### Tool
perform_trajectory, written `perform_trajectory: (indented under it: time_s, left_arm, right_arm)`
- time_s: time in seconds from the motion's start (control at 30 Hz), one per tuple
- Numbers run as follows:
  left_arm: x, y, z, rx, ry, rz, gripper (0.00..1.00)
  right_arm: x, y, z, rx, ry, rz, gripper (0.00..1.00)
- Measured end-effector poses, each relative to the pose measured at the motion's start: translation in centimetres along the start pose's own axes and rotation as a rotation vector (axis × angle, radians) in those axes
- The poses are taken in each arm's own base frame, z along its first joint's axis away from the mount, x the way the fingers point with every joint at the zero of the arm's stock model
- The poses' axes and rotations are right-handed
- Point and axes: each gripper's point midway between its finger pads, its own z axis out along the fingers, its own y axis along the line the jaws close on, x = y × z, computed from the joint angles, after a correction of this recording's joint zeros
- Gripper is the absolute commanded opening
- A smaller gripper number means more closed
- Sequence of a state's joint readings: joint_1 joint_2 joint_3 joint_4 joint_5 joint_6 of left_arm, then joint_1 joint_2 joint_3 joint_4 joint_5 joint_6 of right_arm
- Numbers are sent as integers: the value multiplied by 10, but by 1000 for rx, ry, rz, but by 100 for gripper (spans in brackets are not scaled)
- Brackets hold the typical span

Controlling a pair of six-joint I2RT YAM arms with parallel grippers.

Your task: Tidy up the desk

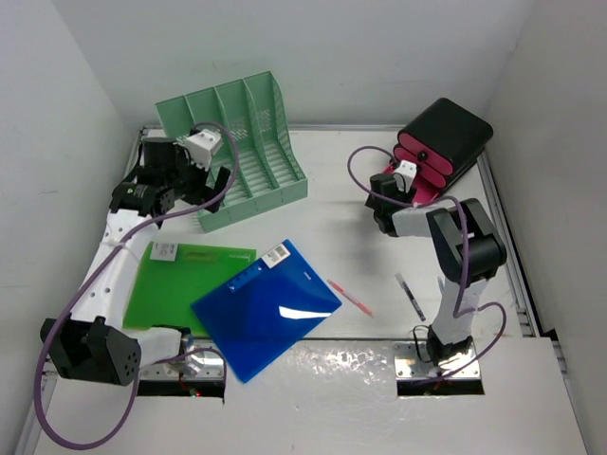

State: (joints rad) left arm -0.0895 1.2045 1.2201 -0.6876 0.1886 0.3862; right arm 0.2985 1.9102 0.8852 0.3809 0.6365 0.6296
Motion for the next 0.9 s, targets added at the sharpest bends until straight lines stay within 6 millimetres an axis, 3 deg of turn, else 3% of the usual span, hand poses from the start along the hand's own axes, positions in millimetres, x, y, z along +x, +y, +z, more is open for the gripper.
perform_trajectory:
  time_s: [0.1,0.23,0.37,0.5,0.6,0.8,0.9]
  left_arm:
    - [2,-2,-1,9,1,1,100]
    - [6,-5,0,20,10,1,100]
    - [10,-8,1,36,18,5,100]
    - [11,-11,1,59,17,17,100]
    - [13,-15,0,80,13,23,100]
    - [16,-23,-2,120,7,34,100]
    - [19,-28,-4,138,2,39,100]
  right_arm:
    - [-3,7,-13,-64,25,-56,81]
    - [-20,19,-40,-186,58,-148,88]
    - [-31,28,-75,-330,132,-262,89]
    - [-25,12,-117,-398,237,-360,85]
    - [-2,-14,-139,-390,328,-408,82]
    - [79,-79,-175,-327,610,-512,78]
    - [103,-98,-185,-296,713,-548,76]
